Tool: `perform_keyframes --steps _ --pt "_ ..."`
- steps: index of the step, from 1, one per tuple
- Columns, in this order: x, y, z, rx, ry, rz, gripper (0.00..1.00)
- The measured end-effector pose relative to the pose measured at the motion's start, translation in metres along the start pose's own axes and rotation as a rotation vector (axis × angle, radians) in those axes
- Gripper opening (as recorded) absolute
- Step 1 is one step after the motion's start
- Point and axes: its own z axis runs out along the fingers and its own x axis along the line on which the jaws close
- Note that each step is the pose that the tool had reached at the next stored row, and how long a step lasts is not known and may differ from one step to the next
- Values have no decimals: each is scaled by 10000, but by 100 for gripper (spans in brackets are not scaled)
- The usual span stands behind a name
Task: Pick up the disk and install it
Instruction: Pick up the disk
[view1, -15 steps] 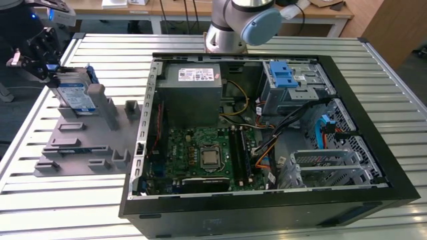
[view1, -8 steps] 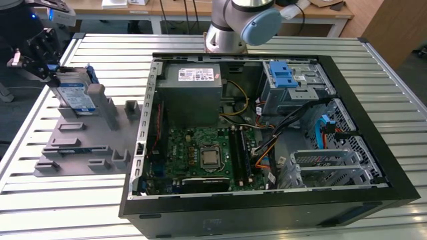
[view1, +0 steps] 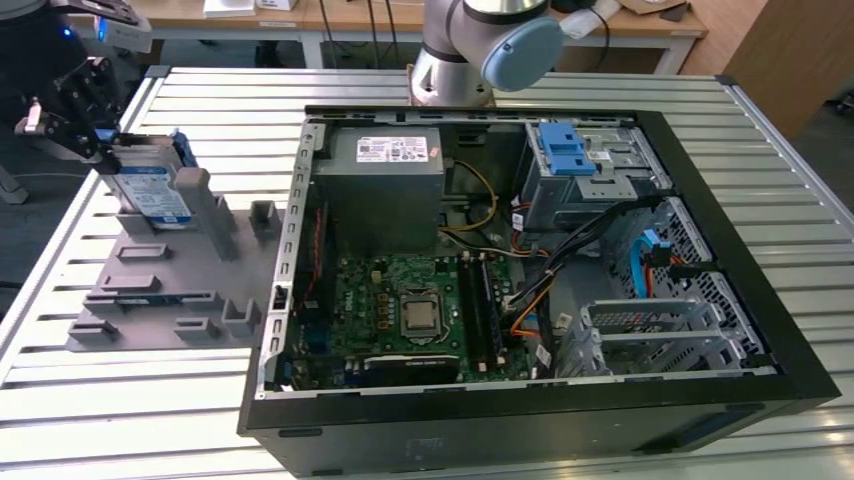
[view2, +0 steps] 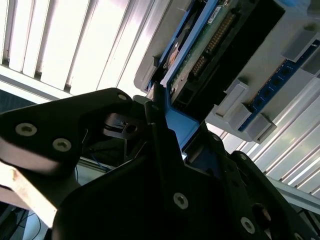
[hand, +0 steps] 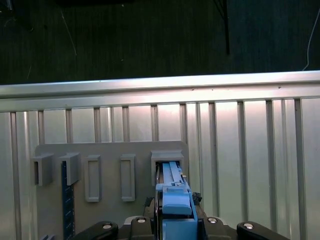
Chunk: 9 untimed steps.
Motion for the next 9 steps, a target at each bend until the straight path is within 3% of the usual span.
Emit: perform_keyframes --steps 9 --pt "8 0 1 2 -2 -100 37"
